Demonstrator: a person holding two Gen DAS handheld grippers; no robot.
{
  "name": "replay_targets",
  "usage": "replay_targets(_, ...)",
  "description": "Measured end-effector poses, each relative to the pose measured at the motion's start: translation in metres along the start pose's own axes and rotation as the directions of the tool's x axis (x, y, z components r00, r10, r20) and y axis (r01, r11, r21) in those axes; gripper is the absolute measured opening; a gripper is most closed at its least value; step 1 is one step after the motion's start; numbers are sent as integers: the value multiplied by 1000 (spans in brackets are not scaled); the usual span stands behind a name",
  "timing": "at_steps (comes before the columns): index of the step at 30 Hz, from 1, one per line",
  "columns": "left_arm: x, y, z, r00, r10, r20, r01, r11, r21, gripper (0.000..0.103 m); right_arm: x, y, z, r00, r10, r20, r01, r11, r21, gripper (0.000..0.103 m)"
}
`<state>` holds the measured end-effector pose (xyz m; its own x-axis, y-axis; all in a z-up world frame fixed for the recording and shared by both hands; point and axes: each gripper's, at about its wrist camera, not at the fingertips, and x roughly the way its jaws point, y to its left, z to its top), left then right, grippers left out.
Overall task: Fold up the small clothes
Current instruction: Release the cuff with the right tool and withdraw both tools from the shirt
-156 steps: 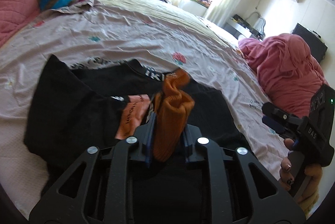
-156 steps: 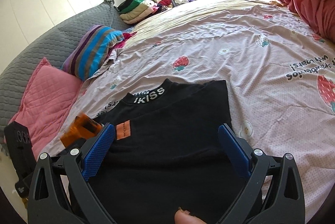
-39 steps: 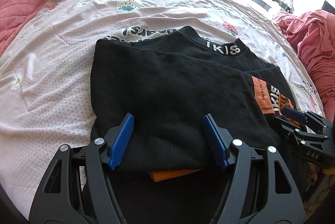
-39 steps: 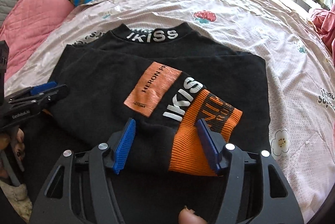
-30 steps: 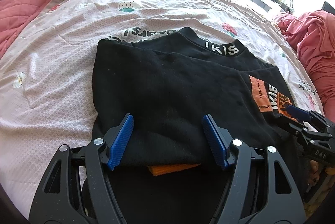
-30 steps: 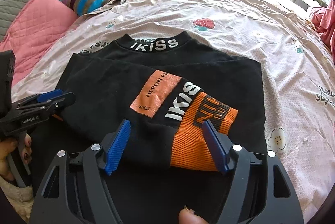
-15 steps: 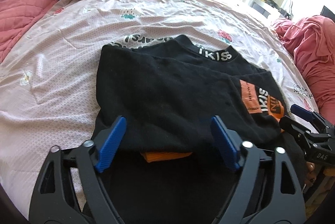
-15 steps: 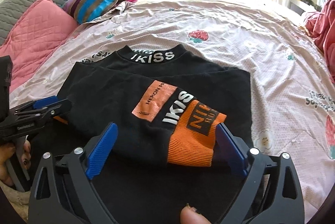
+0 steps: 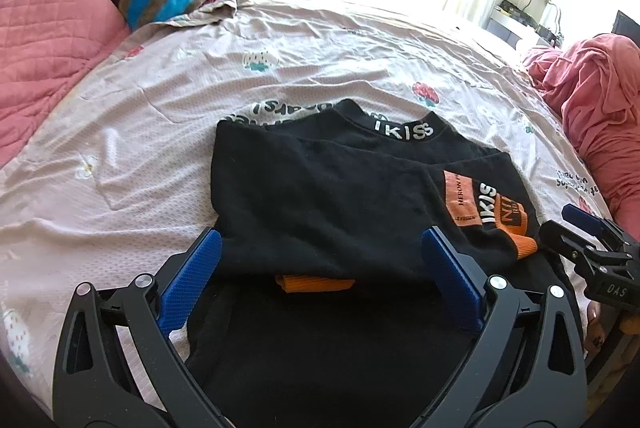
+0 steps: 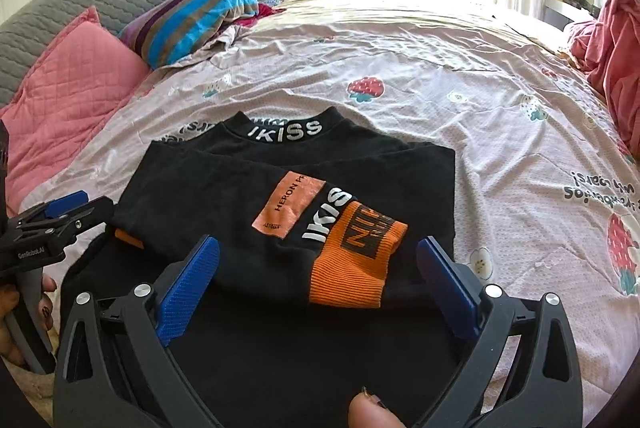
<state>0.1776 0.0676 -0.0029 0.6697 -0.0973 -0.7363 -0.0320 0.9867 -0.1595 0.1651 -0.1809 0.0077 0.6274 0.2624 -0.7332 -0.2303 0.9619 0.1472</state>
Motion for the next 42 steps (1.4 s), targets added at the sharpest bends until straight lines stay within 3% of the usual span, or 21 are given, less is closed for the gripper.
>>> replay_targets(18,-46,-5,-14,998,28,55,-29,999,14,94,-44,-4,-5,998,7,64,-6,1000,-9,98)
replay_targets(35,-79,3,-46,997,56,50,-56,998,3,94,-65,-5,-29,999,9,49,-8,1000,-26,98)
replay_targets(42,-94,21,-64,994,104,38,-103,994,-36,94,-73,-11,-41,999,9,43,-8,1000,-19,98)
